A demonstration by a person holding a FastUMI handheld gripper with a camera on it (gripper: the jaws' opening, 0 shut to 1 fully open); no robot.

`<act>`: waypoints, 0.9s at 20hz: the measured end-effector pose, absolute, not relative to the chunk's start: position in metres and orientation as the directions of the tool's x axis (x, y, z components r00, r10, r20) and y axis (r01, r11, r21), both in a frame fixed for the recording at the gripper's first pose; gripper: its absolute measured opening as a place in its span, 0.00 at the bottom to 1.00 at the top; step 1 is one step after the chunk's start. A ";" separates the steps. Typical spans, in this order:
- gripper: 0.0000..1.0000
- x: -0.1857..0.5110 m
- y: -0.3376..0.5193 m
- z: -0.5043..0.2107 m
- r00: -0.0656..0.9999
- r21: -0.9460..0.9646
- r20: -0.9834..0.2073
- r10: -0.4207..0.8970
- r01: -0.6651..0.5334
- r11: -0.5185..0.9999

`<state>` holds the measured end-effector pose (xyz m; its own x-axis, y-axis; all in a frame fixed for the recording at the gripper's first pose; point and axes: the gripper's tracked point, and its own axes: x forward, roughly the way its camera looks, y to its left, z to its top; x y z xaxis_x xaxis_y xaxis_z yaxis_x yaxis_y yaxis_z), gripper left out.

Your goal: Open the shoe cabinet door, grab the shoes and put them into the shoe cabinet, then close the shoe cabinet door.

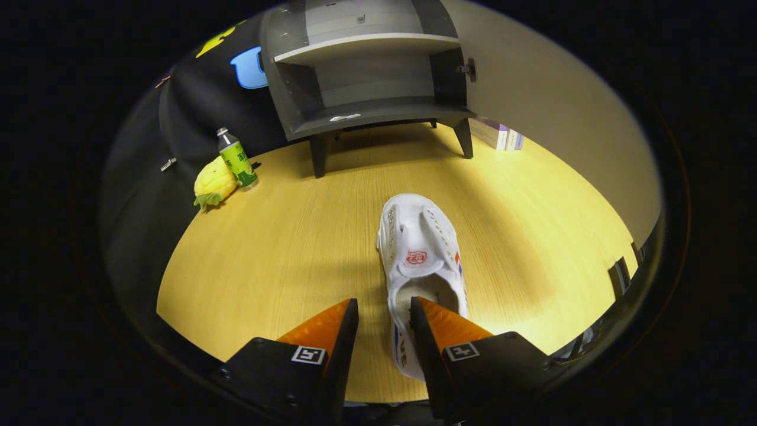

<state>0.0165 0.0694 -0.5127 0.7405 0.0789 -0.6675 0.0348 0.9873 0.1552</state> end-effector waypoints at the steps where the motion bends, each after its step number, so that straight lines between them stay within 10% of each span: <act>1: 0.58 0.027 0.069 -0.516 0.755 0.148 -0.651 0.072 0.033 0.988; 5: 0.57 0.062 0.067 -0.524 0.810 0.117 -0.586 0.022 0.058 0.991; 10: 0.09 0.073 0.061 -0.525 0.850 0.112 -0.527 0.017 0.049 0.992; 18: 0.05 0.067 0.045 -0.467 0.846 0.168 -0.527 0.074 0.018 0.986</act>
<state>0.0673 0.0445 -0.4673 0.8465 0.0742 -0.5272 0.0183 0.9856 0.1681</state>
